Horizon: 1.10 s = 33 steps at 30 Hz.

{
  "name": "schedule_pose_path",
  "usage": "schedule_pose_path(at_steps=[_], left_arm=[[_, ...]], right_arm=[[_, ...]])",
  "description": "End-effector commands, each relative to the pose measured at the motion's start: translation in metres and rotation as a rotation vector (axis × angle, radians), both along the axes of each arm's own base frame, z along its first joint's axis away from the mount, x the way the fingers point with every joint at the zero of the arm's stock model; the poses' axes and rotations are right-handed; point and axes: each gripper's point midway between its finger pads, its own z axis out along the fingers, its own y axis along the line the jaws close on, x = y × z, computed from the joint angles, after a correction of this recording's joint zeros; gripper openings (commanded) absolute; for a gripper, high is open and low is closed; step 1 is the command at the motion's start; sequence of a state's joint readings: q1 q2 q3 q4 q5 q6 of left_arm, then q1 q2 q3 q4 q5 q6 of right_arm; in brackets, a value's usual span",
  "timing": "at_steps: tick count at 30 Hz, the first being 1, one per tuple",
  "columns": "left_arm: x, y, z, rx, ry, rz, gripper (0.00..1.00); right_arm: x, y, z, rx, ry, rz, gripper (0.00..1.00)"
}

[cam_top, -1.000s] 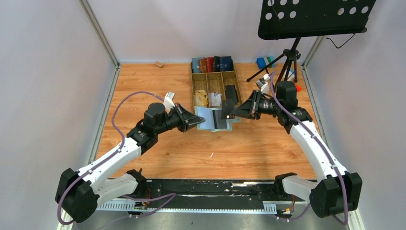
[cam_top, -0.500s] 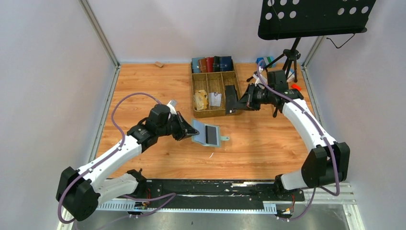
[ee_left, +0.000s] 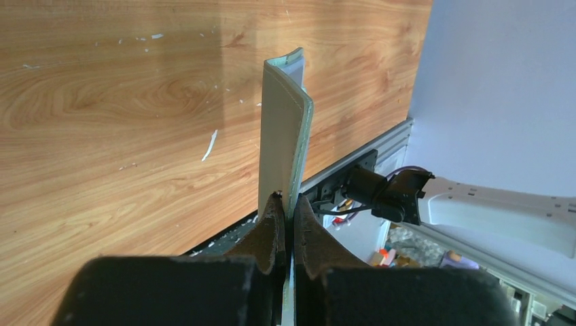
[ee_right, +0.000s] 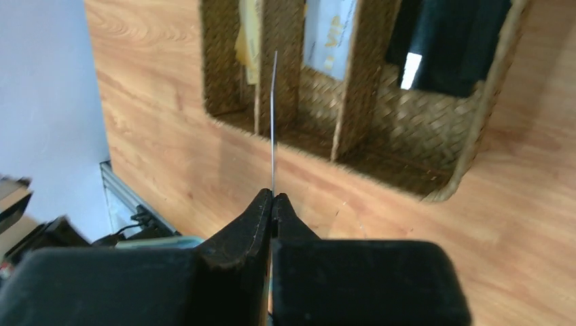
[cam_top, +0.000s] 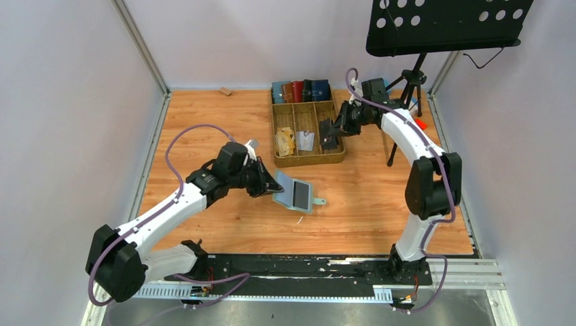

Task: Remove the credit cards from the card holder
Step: Place the credit card in the storage box.

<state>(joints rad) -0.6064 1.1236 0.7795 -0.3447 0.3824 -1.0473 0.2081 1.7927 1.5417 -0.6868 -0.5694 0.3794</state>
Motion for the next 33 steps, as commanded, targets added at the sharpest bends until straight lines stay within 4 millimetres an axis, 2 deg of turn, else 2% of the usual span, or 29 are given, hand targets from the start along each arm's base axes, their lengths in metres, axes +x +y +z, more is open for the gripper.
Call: schedule_pose_path(at_steps=[1,5,11,13,18,22,26,29,33], left_arm=[[0.004,0.001,0.013,0.035,-0.057,-0.041,0.0],[0.006,0.001,0.011,0.06,-0.061,-0.062,0.0],[0.012,-0.007,0.012,0.066,-0.051,-0.1,0.0],[0.015,-0.01,0.012,0.067,-0.051,-0.109,0.0],[0.022,-0.018,0.012,0.08,-0.05,-0.147,0.0],[0.027,-0.023,0.012,0.086,-0.044,-0.172,0.0],[0.026,-0.024,0.009,0.08,-0.034,-0.171,0.0],[0.025,-0.024,0.006,0.074,-0.027,-0.164,0.0],[0.024,-0.025,0.004,0.058,-0.019,-0.148,0.0]], right_arm=[[0.036,-0.009,-0.016,-0.099,-0.036,-0.013,0.0],[0.061,-0.009,-0.036,-0.133,-0.016,-0.024,0.0],[0.095,-0.013,-0.052,-0.206,-0.035,-0.03,0.0],[0.102,-0.016,-0.061,-0.233,-0.02,-0.035,0.0],[0.112,-0.022,-0.071,-0.285,-0.026,-0.036,0.0],[0.108,-0.025,-0.056,-0.229,-0.024,-0.027,0.0],[0.095,-0.026,-0.026,-0.061,-0.002,-0.015,0.0],[0.09,-0.033,-0.008,-0.03,-0.026,-0.014,0.0],[0.091,-0.042,-0.01,-0.054,-0.034,-0.024,0.0]])
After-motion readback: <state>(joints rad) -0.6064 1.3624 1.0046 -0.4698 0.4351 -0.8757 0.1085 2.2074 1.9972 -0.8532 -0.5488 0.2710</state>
